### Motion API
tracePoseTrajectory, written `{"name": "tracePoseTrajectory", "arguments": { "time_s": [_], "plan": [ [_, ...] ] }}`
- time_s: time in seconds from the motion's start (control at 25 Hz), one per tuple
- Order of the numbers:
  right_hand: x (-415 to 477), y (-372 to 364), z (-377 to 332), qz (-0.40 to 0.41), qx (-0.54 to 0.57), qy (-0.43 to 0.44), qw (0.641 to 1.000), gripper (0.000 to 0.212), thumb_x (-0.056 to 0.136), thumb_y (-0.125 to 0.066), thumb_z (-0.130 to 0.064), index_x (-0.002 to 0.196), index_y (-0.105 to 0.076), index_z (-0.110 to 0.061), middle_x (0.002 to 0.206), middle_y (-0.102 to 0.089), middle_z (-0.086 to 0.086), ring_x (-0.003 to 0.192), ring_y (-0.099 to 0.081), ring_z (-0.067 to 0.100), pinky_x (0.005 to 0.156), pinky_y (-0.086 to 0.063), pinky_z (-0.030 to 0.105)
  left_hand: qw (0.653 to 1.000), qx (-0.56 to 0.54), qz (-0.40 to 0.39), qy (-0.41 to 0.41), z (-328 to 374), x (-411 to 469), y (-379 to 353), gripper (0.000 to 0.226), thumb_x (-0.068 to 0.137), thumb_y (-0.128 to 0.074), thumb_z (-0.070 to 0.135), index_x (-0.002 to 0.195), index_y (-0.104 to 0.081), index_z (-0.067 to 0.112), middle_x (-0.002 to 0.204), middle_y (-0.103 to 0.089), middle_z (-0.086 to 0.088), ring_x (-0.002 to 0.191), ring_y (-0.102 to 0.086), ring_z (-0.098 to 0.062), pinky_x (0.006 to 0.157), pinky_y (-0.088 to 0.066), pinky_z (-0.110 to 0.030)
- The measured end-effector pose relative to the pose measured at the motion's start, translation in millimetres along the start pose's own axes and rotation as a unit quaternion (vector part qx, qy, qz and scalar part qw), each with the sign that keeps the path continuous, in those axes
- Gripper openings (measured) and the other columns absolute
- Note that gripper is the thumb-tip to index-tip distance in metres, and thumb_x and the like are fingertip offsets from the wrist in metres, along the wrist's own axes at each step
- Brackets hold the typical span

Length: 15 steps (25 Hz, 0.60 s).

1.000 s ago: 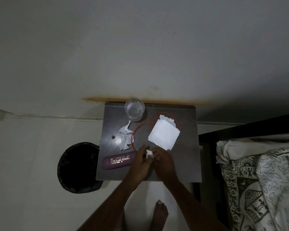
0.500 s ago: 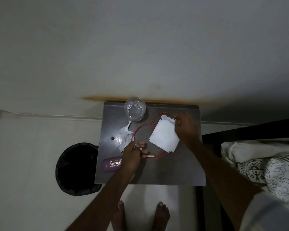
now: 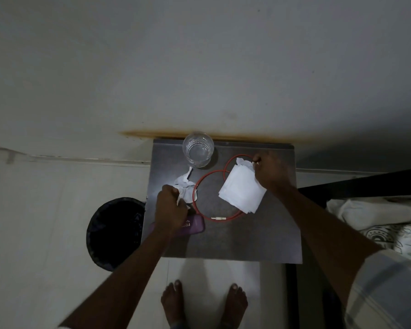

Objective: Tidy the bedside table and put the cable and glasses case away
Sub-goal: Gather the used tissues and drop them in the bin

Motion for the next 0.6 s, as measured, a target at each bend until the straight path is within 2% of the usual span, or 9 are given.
{"name": "tracePoseTrajectory", "arguments": {
  "time_s": [0.08, 0.16, 0.24, 0.36, 0.44, 0.6],
  "plan": [
    [1, -2, 1, -0.001, -0.008, 0.019, 1.0, 0.018, 0.094, -0.054, -0.011, 0.105, -0.068, -0.007, 0.111, -0.063, 0.015, 0.106, -0.057, 0.031, 0.083, -0.038, 0.032, 0.997, 0.059, -0.037, -0.036, -2, 8, -11, 0.016, 0.084, -0.062, 0.007, 0.098, -0.055, 0.002, 0.095, -0.058, -0.013, 0.087, -0.056, -0.026, 0.071, -0.037, -0.031],
    [3, 0, -1, 0.02, -0.013, 0.024, 0.999, 0.019, 0.093, -0.05, -0.005, 0.097, -0.069, 0.0, 0.107, -0.063, 0.021, 0.105, -0.057, 0.035, 0.086, -0.04, 0.035, 0.987, 0.129, -0.072, -0.061, -6, 14, -23, 0.011, 0.081, -0.058, 0.012, 0.084, -0.058, 0.001, 0.087, -0.058, -0.018, 0.089, -0.055, -0.034, 0.072, -0.04, -0.035],
    [0, 10, -2, 0.075, 0.051, 0.002, 0.996, 0.012, 0.09, -0.053, -0.004, 0.089, -0.065, -0.002, 0.102, -0.06, 0.019, 0.094, -0.058, 0.032, 0.079, -0.044, 0.036, 0.982, 0.159, -0.085, -0.064, -10, 15, -28, 0.013, 0.079, -0.055, 0.008, 0.082, -0.062, -0.002, 0.088, -0.06, -0.022, 0.091, -0.054, -0.036, 0.072, -0.039, -0.036],
    [-9, 17, -6, 0.138, 0.149, -0.004, 0.979, 0.001, 0.085, -0.058, -0.007, 0.085, -0.058, -0.007, 0.093, -0.058, 0.011, 0.083, -0.056, 0.023, 0.072, -0.044, 0.031, 0.992, 0.108, -0.033, -0.049, -9, 19, -15, 0.012, 0.085, -0.056, 0.004, 0.091, -0.062, -0.004, 0.092, -0.054, -0.016, 0.086, -0.051, -0.025, 0.071, -0.031, -0.028],
    [-11, 20, -7, 0.155, 0.195, -0.004, 0.969, 0.003, 0.084, -0.056, -0.006, 0.085, -0.059, -0.005, 0.089, -0.059, 0.009, 0.081, -0.054, 0.02, 0.071, -0.039, 0.027, 0.998, 0.056, 0.008, -0.027, -9, 20, -1, 0.014, 0.09, -0.054, 0.009, 0.095, -0.058, -0.003, 0.093, -0.053, -0.013, 0.084, -0.049, -0.023, 0.07, -0.033, -0.031],
    [-3, 6, -2, 0.096, 0.185, -0.016, 0.978, 0.008, 0.085, -0.058, 0.001, 0.092, -0.059, -0.004, 0.09, -0.06, 0.007, 0.084, -0.055, 0.019, 0.073, -0.038, 0.026, 0.998, -0.038, 0.033, 0.022, -17, 21, 20, 0.01, 0.092, -0.052, 0.015, 0.099, -0.046, 0.011, 0.093, -0.06, -0.012, 0.084, -0.059, -0.029, 0.071, -0.048, -0.037]
  ]
}}
Point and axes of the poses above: each hand's wrist, its own x-axis towards the middle knuckle, its own y-axis out of the back of the hand, z = x × y, the point moved 8 cm from there along x, towards the middle knuckle
